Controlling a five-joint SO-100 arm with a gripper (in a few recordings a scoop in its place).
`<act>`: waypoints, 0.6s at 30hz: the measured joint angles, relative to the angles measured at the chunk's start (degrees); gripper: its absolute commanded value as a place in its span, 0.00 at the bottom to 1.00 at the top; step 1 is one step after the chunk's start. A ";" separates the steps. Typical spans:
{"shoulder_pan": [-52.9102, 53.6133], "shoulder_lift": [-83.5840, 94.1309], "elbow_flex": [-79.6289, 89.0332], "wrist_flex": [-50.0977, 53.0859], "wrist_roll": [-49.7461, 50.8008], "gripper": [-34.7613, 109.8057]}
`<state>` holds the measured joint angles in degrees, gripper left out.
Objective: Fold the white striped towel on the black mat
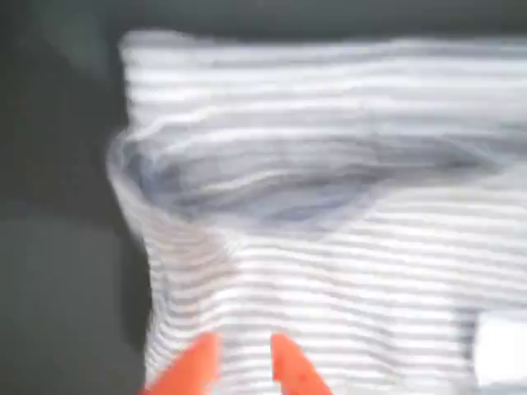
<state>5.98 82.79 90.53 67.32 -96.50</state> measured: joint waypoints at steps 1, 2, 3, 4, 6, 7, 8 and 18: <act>0.70 3.16 3.34 -0.09 0.09 0.25; 1.14 6.24 6.15 0.18 0.09 0.25; 1.23 9.32 9.14 0.18 0.09 0.25; 1.23 12.30 12.13 0.18 0.09 0.24; 0.97 18.37 17.84 1.05 -0.18 0.24; 1.14 21.71 20.83 1.14 -0.18 0.24; 1.49 24.70 23.91 1.14 -0.09 0.24; 1.41 53.70 51.06 -1.14 2.29 0.24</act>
<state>7.38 136.49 141.59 66.18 -94.22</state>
